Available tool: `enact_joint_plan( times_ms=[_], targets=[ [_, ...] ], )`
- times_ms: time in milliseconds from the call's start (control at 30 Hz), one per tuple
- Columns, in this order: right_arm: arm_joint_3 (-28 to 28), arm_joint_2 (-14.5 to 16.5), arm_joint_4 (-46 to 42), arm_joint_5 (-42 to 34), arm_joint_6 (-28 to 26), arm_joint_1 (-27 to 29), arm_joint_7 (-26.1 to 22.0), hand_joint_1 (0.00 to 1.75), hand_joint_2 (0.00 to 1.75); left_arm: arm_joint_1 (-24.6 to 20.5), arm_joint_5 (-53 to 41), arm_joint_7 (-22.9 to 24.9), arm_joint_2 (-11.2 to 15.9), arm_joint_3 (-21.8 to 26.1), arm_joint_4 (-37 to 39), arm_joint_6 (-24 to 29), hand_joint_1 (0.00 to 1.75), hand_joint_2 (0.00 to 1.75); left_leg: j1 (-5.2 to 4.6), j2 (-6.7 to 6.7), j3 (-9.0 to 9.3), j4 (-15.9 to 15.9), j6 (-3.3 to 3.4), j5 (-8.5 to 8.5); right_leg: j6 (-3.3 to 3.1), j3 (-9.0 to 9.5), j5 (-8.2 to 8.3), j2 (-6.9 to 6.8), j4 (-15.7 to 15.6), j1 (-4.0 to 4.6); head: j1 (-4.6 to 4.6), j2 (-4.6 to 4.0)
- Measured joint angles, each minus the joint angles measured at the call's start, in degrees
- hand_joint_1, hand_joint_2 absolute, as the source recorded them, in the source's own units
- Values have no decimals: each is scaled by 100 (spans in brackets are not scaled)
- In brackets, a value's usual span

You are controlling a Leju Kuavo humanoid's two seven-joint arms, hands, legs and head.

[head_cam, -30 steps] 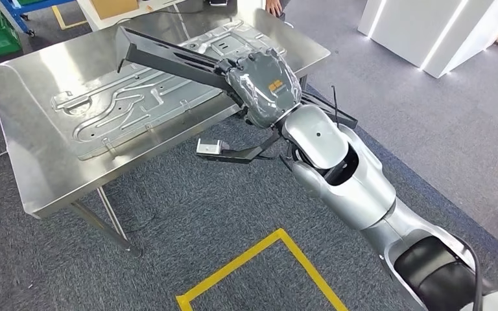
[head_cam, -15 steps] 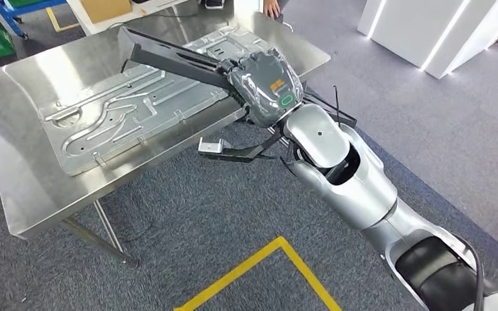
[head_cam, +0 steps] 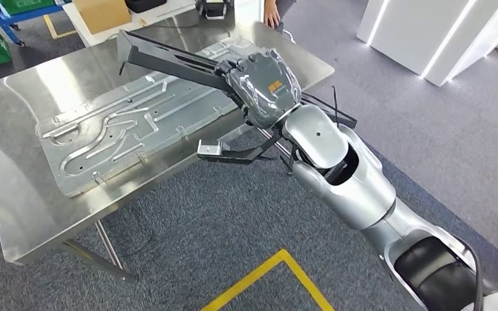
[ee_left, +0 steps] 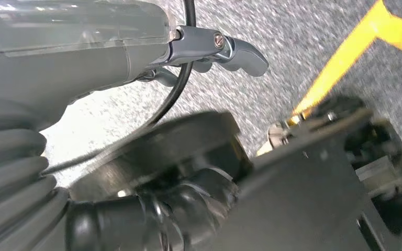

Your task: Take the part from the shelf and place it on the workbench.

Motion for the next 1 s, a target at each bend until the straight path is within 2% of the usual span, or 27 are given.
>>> enact_joint_plan(
  times_ms=[33,67,167,200,233,333,367,400,500,533,567,600,667,700,733,767,833,867,900,933,1000],
  targets=[
    [0,0,-1,0,0,-14,0,175,175,0,1,2,-1,0,0,0,0,175,14,0,90,-52,22,-11,13,-49,-39,-6,128,-1,1,0],
    [0,0,-2,1,0,-29,0,175,175,1,1,4,-2,0,0,-1,0,175,26,-1,170,-90,38,-23,25,-173,-119,-11,352,-3,2,1],
    [11,-1,6,2,0,-35,-1,175,175,13,2,6,-14,0,0,-7,0,175,29,-8,272,-93,63,-126,76,-833,-448,-13,1239,-10,2,1],
    [17,-2,14,2,0,-24,-2,175,175,18,2,6,-17,0,0,-8,0,175,31,-18,313,-80,55,-177,89,-1001,-464,-16,1353,-15,1,1],
    [22,-2,21,2,0,-16,-2,175,175,23,2,6,-19,0,0,-8,0,175,36,-29,364,-59,42,-235,100,-1079,-375,-19,1283,-21,2,1],
    [26,-8,40,2,-1,-15,-1,175,175,41,2,8,-21,0,1,-8,0,175,48,-44,522,45,-44,-472,106,-926,370,-53,348,-21,-2,0],
    [27,-11,48,2,1,-15,-1,175,175,42,2,9,-22,0,2,-9,0,175,46,-42,541,77,-85,-545,75,-874,523,-60,138,-5,-6,1],
    [30,-11,54,2,2,-13,-1,175,175,37,2,11,-22,0,2,-9,0,175,42,-34,543,92,-124,-600,33,-864,583,-58,46,13,-8,0],
    [37,-10,61,4,5,-12,-1,175,175,15,3,10,-20,0,1,-7,0,175,37,-22,585,162,-205,-657,-103,-785,492,-25,17,16,-8,0],
    [37,-13,62,7,6,-19,0,175,175,16,5,7,-20,0,0,-6,0,175,40,-26,549,303,-230,-667,-138,-716,452,-23,-4,5,-14,1],
    [37,-13,63,9,6,-28,-1,175,175,18,9,5,-19,1,0,-4,0,175,51,-29,433,539,-258,-705,-164,-636,410,-22,-28,-4,-17,1],
    [38,-11,63,11,7,-36,-1,175,175,19,13,3,-18,1,0,-4,0,175,67,-30,239,870,-287,-780,-178,-562,362,-32,-54,-3,-26,1],
    [42,-7,72,11,11,-39,-2,175,175,15,20,-4,-16,4,0,-4,0,175,91,-29,-257,1548,-333,-1021,-184,-415,252,-63,-75,2,-31,1],
    [48,-7,80,11,15,-36,-2,175,175,9,23,-10,-15,5,-1,-4,0,175,94,-29,-454,1732,-342,-1097,-183,-336,188,-86,-78,6,-31,1],
    [57,-7,89,11,18,-33,-2,175,175,4,26,-16,-15,7,-1,-4,0,175,93,-28,-568,1737,-337,-1071,-182,-248,119,-110,-78,13,-31,1],
    [67,-6,94,11,20,-34,-2,175,175,1,28,-20,-15,9,-1,-4,0,175,85,-20,-589,1542,-311,-906,-181,-148,46,-139,-79,25,-32,1],
    [85,-3,103,11,25,-34,-3,175,175,14,28,-22,-15,16,-1,-4,0,175,41,93,-479,829,-178,-281,-175,42,-102,-204,-87,52,-29,1],
    [94,-2,109,11,31,-32,-7,175,175,22,28,-22,-11,25,0,-2,0,175,-3,178,-431,547,-101,-48,-160,117,-162,-233,-103,64,-22,1],
    [107,-1,119,11,44,-29,-10,175,175,25,27,-22,-11,33,-1,1,0,175,-43,247,-385,344,-31,102,-134,168,-212,-268,-120,68,-18,1],
    [123,-1,129,10,58,-21,-14,175,175,27,29,-22,-9,42,-1,4,0,175,-83,283,-358,266,10,143,-101,213,-247,-300,-150,63,-13,1],
    [164,15,138,9,83,-24,-23,175,175,17,30,-25,-7,52,-4,8,0,175,-94,207,-242,143,35,126,-24,322,-314,-373,-228,67,-14,2]
  ],
)
